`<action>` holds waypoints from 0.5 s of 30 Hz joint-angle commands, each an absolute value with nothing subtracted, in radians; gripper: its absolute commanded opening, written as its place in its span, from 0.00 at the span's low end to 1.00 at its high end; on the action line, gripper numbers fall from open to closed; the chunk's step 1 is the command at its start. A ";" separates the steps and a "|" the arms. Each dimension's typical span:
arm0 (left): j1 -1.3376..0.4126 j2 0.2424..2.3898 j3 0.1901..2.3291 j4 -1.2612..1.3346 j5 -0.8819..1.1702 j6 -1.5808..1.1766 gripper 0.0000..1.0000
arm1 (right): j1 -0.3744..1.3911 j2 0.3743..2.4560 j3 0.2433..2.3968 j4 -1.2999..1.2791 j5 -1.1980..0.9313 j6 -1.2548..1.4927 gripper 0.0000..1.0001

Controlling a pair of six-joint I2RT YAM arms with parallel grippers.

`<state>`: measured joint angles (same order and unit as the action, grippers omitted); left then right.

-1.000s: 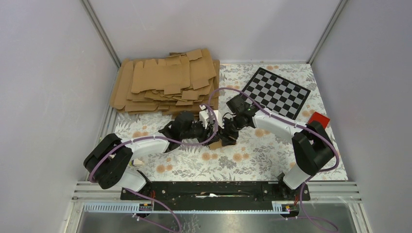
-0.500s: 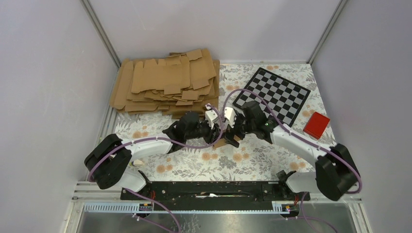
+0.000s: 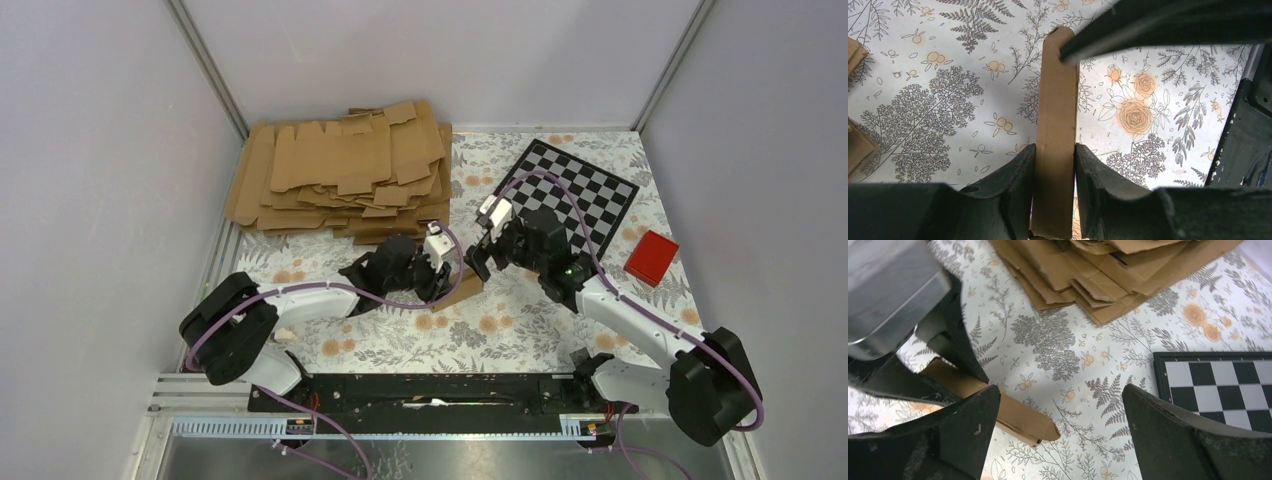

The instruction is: Fold the paper box

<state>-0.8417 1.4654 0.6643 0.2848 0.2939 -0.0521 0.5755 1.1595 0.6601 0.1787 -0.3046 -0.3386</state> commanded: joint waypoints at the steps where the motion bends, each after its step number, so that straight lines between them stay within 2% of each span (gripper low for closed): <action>1: -0.856 1.451 0.667 0.264 0.245 -0.028 0.34 | 0.551 1.098 0.653 0.247 -0.171 -0.134 1.00; 7: -0.887 1.468 0.690 0.228 0.203 -0.009 0.37 | 0.538 1.019 0.596 0.140 0.050 0.222 1.00; 15: -0.904 1.514 0.727 0.191 0.174 -0.009 0.41 | 0.535 1.060 0.637 -0.070 -0.132 0.462 1.00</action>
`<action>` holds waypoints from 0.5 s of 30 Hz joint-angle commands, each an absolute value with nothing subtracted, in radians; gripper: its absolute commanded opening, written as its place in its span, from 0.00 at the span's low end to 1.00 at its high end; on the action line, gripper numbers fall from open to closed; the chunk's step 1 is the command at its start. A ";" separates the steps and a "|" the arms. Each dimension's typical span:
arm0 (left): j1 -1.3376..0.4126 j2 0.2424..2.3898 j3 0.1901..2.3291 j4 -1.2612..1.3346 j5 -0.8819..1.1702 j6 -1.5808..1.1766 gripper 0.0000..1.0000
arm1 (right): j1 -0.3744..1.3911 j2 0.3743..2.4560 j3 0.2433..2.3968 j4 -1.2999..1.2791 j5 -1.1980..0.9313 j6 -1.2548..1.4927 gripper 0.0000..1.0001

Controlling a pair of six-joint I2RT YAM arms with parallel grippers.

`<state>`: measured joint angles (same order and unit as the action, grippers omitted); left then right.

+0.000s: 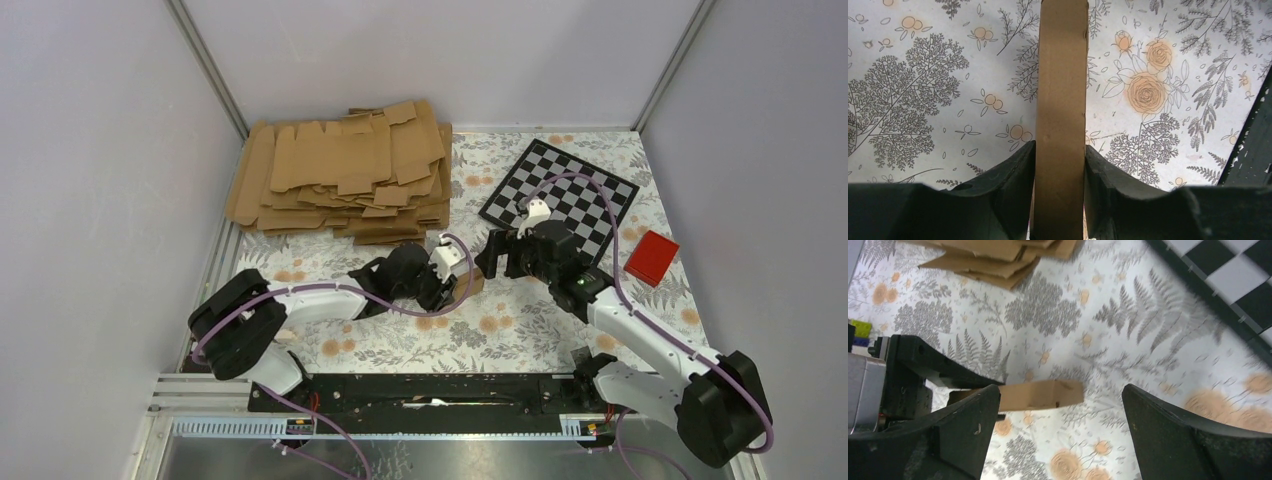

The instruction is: Fold the paper box

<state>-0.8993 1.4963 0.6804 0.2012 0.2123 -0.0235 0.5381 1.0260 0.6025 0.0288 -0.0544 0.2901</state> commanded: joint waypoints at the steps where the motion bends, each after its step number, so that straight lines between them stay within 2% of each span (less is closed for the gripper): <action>1: -0.904 1.516 0.730 0.189 0.174 -0.010 0.41 | 0.535 1.074 0.634 -0.069 -0.156 0.473 1.00; 6: -0.904 1.526 0.738 0.186 0.168 -0.017 0.45 | 0.535 1.160 0.641 -0.046 -0.235 0.499 0.95; 12: -0.904 1.522 0.741 0.198 0.180 -0.025 0.60 | 0.535 1.214 0.665 -0.023 -0.273 0.508 0.89; 15: -0.904 1.526 0.780 0.160 0.184 -0.025 0.63 | 0.535 1.222 0.671 -0.021 -0.277 0.511 0.86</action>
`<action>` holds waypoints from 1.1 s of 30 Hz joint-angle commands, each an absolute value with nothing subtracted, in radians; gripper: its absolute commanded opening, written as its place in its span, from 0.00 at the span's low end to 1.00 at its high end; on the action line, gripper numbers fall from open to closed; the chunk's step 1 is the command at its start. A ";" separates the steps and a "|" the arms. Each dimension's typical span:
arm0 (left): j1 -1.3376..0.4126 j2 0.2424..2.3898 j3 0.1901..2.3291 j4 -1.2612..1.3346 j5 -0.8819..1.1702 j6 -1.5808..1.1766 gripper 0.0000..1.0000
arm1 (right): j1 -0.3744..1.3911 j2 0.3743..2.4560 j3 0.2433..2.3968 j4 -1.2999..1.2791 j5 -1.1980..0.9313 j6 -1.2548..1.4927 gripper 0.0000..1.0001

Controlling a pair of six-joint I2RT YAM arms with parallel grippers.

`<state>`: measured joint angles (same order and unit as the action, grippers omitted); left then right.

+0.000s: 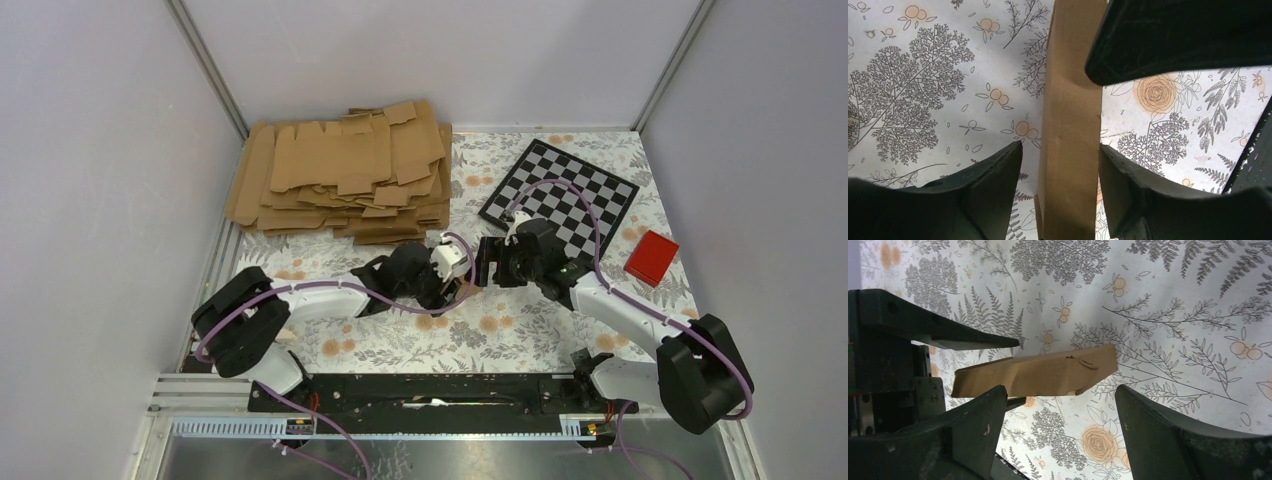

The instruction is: Fold the paper box

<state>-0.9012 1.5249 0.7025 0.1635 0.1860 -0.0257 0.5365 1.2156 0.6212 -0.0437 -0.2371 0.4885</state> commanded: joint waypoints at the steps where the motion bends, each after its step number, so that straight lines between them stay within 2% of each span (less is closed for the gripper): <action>1: -0.904 1.528 0.795 0.139 0.184 -0.025 0.63 | 0.535 1.223 0.672 -0.021 -0.279 0.509 0.85; 6: -0.908 1.555 0.869 0.051 0.172 -0.025 0.64 | 0.535 1.242 0.680 -0.021 -0.284 0.492 0.80; 14: -0.926 1.657 0.978 -0.075 0.140 -0.008 0.61 | 0.535 1.238 0.672 -0.021 -0.274 0.480 0.80; 29: -0.929 1.620 0.886 0.026 0.128 -0.029 0.62 | 0.534 1.235 0.666 -0.021 -0.258 0.474 0.77; 33: -0.928 1.568 0.847 0.063 0.130 -0.031 0.68 | 0.532 1.233 0.670 -0.021 -0.244 0.481 0.76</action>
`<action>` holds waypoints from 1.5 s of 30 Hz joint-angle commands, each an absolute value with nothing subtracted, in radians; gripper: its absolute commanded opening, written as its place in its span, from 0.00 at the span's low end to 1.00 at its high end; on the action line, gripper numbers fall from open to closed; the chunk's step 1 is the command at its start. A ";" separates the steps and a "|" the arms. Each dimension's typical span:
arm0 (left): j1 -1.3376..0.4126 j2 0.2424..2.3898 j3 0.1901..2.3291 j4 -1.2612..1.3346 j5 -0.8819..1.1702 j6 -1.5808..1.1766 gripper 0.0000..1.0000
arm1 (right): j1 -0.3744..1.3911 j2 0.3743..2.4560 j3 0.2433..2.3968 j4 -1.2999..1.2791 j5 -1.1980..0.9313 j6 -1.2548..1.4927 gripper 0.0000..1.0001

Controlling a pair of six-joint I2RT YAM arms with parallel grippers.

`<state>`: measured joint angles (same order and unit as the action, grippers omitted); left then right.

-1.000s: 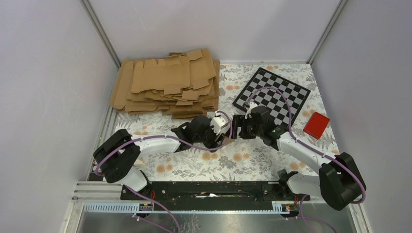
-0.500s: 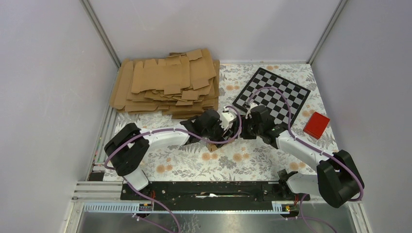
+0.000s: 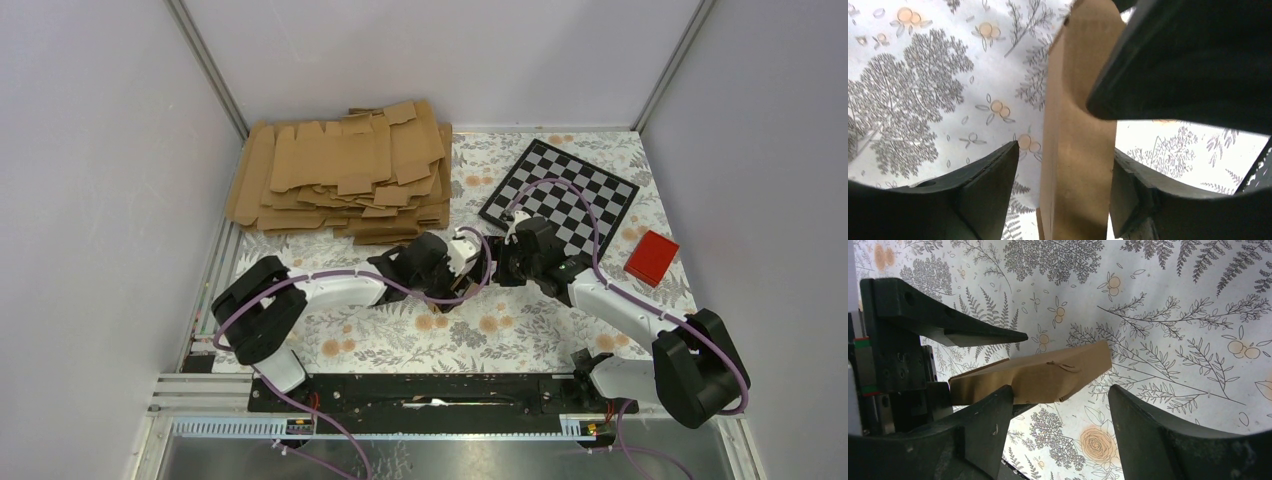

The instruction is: Fold the paper box

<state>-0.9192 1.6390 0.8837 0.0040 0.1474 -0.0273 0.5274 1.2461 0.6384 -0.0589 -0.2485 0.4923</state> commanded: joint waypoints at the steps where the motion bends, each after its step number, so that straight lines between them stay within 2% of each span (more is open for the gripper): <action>1: -0.929 1.560 0.842 0.066 0.129 -0.030 0.68 | 0.531 1.235 0.672 -0.021 -0.245 0.482 0.76; 11: -0.928 1.560 0.856 0.055 0.129 -0.028 0.66 | 0.528 1.246 0.683 -0.023 -0.266 0.490 0.74; 14: -0.929 1.558 0.863 0.042 0.128 -0.028 0.63 | 0.527 1.243 0.686 -0.023 -0.265 0.496 0.74; 25: -0.928 1.590 0.899 0.014 0.133 -0.028 0.69 | 0.526 1.222 0.687 -0.025 -0.264 0.502 0.73; 33: -0.928 1.622 0.927 0.002 0.135 -0.029 0.67 | 0.525 1.208 0.698 -0.055 -0.226 0.495 0.73; 35: -0.929 1.633 0.938 -0.027 0.137 -0.029 0.65 | 0.523 1.198 0.699 -0.060 -0.217 0.493 0.72; 39: -0.928 1.648 0.950 -0.042 0.141 -0.031 0.54 | 0.519 1.188 0.702 -0.072 -0.208 0.484 0.71; 45: -0.928 1.641 0.942 -0.041 0.136 -0.029 0.49 | 0.510 1.170 0.712 -0.106 -0.189 0.447 0.69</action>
